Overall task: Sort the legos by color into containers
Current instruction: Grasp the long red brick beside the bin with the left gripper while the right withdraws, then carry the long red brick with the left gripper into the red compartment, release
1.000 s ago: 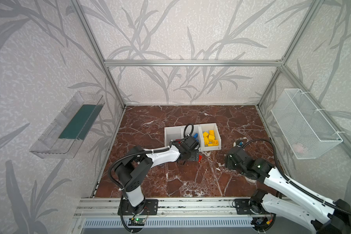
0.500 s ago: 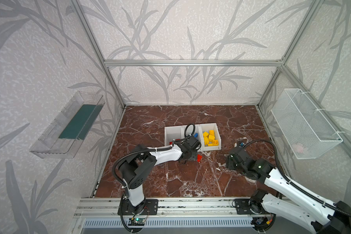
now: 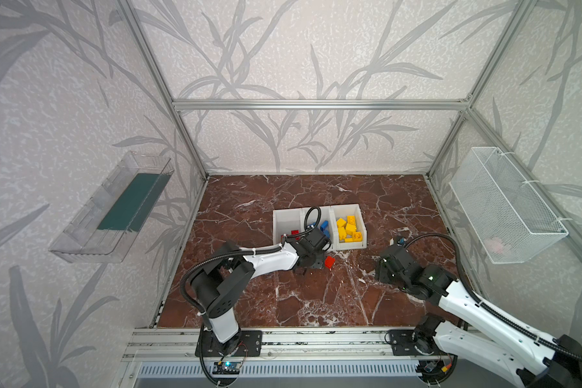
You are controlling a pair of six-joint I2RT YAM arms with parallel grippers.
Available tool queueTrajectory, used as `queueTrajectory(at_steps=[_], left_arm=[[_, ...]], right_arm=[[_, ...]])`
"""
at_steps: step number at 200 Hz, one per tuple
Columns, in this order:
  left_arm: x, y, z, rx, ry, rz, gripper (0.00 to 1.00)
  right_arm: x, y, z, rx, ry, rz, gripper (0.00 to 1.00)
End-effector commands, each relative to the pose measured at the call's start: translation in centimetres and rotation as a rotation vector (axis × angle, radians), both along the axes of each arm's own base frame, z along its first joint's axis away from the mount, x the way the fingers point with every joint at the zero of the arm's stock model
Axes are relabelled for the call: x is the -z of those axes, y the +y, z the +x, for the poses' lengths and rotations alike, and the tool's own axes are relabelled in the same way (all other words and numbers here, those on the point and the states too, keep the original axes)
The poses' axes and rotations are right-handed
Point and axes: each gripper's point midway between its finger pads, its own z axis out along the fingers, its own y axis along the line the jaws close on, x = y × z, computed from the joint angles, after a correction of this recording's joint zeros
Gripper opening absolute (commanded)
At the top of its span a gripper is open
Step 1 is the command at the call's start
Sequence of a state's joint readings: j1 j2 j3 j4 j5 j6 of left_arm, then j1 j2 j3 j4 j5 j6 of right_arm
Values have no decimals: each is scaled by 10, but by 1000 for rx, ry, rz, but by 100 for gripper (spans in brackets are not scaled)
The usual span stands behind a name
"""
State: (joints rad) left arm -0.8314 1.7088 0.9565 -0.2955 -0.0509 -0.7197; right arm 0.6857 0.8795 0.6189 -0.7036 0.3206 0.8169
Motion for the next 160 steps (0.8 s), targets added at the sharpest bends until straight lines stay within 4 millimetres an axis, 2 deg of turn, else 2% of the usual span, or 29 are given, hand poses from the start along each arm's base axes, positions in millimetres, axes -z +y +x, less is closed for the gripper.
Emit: queueTrajectory(at_steps=[1, 34, 57, 83, 110, 133, 160], left_arm=[[-12, -2, -16, 54, 9, -42, 56], [-33, -3, -23, 90, 9, -78, 56], [-57, 4, -14, 64, -55, -77, 57], [-92, 16, 11, 49, -187, -40, 60], [-115, 44, 47, -30, -224, -59, 60], [-121, 68, 78, -86, -264, -32, 60], [-105, 89, 107, -133, -223, 16, 60]], right_arm=[[2, -6, -2, 20, -1, -5, 66], [2, -5, -1, 18, 3, -3, 66], [2, -5, -2, 19, 3, 1, 66], [0, -5, -2, 18, -2, 5, 66], [-1, -4, -2, 11, -3, 8, 66], [-2, -4, -2, 13, -6, 10, 66], [-2, -4, -3, 15, -4, 21, 66]])
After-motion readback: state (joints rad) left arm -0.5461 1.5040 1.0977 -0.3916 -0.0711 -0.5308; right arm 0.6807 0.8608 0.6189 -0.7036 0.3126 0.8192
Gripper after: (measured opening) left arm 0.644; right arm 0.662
